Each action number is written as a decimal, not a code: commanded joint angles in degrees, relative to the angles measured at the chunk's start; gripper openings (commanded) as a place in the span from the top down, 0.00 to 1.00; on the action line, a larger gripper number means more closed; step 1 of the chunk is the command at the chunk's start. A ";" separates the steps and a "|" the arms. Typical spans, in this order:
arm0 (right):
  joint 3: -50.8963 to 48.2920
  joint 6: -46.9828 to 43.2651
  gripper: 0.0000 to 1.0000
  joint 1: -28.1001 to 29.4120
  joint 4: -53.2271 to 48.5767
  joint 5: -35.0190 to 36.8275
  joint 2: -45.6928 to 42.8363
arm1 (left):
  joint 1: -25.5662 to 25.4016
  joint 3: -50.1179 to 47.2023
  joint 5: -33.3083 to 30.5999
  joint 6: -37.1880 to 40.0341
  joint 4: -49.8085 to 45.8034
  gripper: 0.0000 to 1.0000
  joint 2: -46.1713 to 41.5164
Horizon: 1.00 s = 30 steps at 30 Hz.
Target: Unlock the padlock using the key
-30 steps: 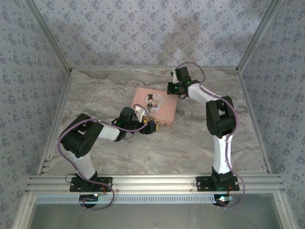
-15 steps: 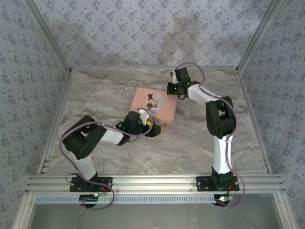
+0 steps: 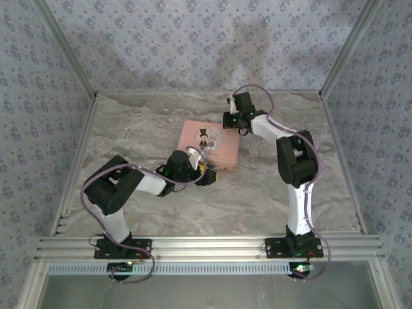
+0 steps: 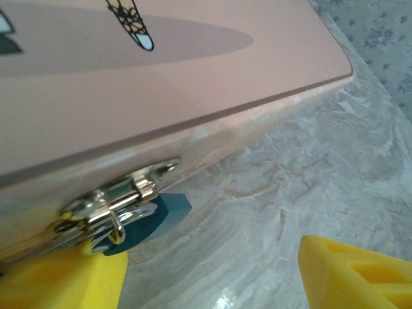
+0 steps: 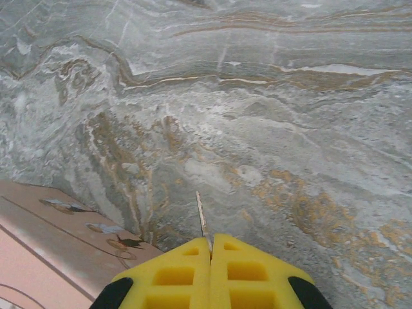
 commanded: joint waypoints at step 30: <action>-4.01 0.24 1.00 2.48 -4.39 -2.91 -1.33 | 3.25 -5.50 -21.17 -7.54 7.39 0.13 -3.75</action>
